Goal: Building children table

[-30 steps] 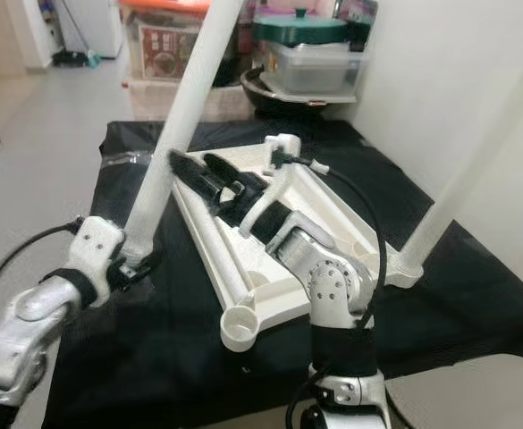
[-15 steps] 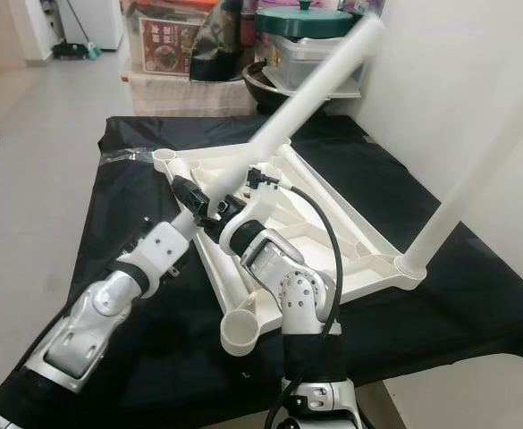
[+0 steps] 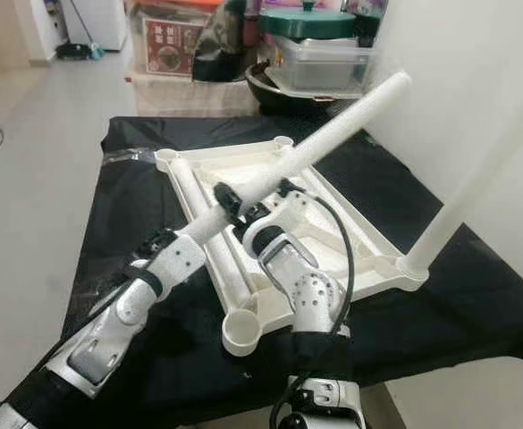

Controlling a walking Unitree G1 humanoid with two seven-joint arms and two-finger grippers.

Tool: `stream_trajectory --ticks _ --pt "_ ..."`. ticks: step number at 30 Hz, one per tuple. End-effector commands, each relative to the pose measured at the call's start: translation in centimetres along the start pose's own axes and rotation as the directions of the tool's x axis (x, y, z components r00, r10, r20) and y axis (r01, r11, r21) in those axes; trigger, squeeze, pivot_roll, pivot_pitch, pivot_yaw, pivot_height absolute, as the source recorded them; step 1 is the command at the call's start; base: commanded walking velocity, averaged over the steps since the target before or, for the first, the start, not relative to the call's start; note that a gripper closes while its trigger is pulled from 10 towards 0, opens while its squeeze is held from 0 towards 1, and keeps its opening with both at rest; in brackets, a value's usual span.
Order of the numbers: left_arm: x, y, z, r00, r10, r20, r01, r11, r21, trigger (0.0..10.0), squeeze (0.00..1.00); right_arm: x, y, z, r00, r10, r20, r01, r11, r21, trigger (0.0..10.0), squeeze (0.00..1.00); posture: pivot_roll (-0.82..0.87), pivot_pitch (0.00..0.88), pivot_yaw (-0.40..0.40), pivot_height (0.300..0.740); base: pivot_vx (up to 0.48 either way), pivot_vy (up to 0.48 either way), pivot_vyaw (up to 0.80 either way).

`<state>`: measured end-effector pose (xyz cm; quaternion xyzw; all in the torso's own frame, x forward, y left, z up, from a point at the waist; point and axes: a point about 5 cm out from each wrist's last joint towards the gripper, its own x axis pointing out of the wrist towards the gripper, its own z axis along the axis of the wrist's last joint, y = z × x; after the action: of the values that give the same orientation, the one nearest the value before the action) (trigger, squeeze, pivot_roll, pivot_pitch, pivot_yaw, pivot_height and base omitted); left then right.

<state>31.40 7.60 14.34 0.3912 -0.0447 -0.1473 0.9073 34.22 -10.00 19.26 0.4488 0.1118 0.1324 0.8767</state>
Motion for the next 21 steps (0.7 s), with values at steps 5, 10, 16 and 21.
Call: stream_trajectory --ticks 5,10,16,21 --pt "0.3 -1.1 1.1 0.999 -0.034 0.043 0.031 0.998 0.053 10.0 0.00 1.4 2.9 -2.3 1.000 0.023 0.006 -0.023 0.974 0.226 10.0 0.00 0.04 0.000 -0.099 0.740 0.000 0.000 0.00" --pt "0.3 -1.3 0.7 0.999 -0.039 0.030 0.037 0.996 0.079 10.0 0.00 1.4 3.4 -1.8 1.000 0.027 0.015 -0.030 0.961 0.274 10.0 0.00 0.04 0.000 -0.095 0.740 0.000 0.000 0.00" --pt "0.4 -1.6 0.7 0.998 -0.062 0.027 0.059 0.994 0.092 10.0 0.00 1.2 4.7 -1.8 0.999 0.052 0.002 -0.050 0.943 0.330 7.9 0.00 0.03 0.000 -0.091 0.740 0.000 0.000 0.00" --pt "0.4 -1.8 0.6 0.997 -0.077 0.021 0.075 0.993 0.092 10.0 0.00 1.1 4.9 -2.1 0.998 0.057 0.006 -0.056 0.940 0.337 0.0 0.00 0.04 0.000 -0.091 0.740 0.000 0.000 0.00"
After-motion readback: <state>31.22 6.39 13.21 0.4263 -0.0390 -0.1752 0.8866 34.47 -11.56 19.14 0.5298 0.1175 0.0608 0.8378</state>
